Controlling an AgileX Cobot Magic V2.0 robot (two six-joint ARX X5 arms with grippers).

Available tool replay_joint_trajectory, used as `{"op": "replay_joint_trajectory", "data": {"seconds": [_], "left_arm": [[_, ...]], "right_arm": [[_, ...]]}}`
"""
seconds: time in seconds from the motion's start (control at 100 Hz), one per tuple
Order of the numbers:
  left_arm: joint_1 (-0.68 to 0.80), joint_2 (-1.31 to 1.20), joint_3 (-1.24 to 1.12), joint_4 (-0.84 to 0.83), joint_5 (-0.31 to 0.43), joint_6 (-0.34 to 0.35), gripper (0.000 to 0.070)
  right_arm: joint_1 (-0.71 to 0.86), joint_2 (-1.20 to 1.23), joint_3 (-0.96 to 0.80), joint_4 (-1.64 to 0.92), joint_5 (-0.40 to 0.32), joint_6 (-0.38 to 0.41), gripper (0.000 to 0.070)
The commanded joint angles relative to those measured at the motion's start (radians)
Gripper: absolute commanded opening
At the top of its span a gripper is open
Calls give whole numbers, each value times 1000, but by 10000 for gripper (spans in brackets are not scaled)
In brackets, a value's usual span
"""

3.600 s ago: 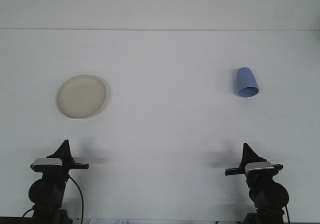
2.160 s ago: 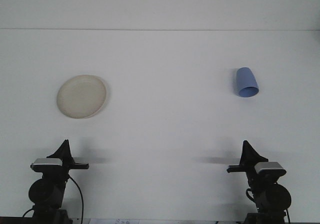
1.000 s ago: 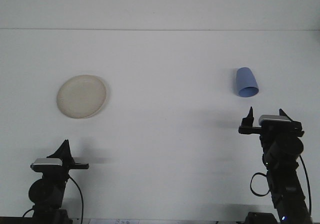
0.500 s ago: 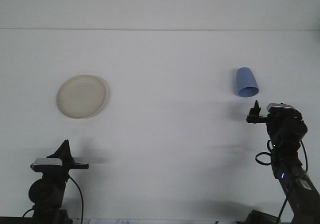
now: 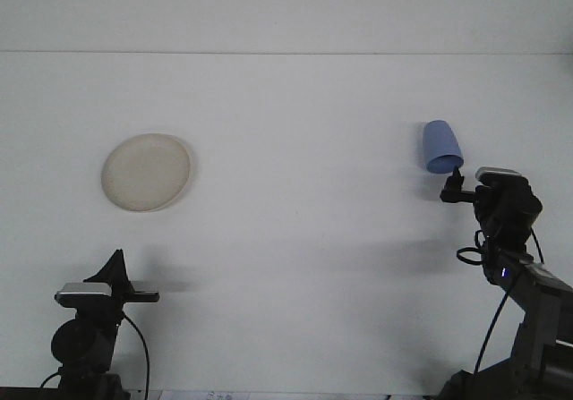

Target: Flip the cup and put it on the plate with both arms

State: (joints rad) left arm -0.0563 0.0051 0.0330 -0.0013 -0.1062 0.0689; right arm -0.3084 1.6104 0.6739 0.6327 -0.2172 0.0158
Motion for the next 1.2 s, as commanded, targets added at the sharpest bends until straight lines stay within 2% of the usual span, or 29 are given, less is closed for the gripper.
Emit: {"op": "replay_joint_trajectory", "data": {"seconds": [0.0, 0.54, 0.73, 0.83, 0.86, 0.92, 0.99, 1.05, 1.1, 1.19], "left_arm": [[0, -2, -19, 10, -1, 5, 16], [0, -2, -19, 10, -1, 5, 16], [0, -2, -19, 10, -1, 5, 16], [0, -2, -19, 10, -1, 5, 16], [0, -2, -19, 10, -1, 5, 16], [0, -2, -19, 10, -1, 5, 16], [0, -2, -19, 10, -1, 5, 16], [0, -2, -19, 10, -1, 5, 16], [0, -2, -19, 10, -1, 5, 16], [0, -2, -19, 10, -1, 5, 16]], "right_arm": [[-3, 51, 34, 11, -4, 5, 610], [-3, 304, 266, 21, -50, -21, 608], [6, 367, 319, 50, -72, -21, 522], [13, 389, 323, 93, -72, -20, 510], [15, 392, 323, 99, -72, -21, 485], [18, 400, 324, 113, -76, -21, 383], [22, 402, 324, 124, -85, -26, 200], [22, 402, 324, 132, -99, -32, 92], [24, 402, 324, 139, -101, -33, 49], [23, 402, 325, 144, -101, -32, 33]]}}
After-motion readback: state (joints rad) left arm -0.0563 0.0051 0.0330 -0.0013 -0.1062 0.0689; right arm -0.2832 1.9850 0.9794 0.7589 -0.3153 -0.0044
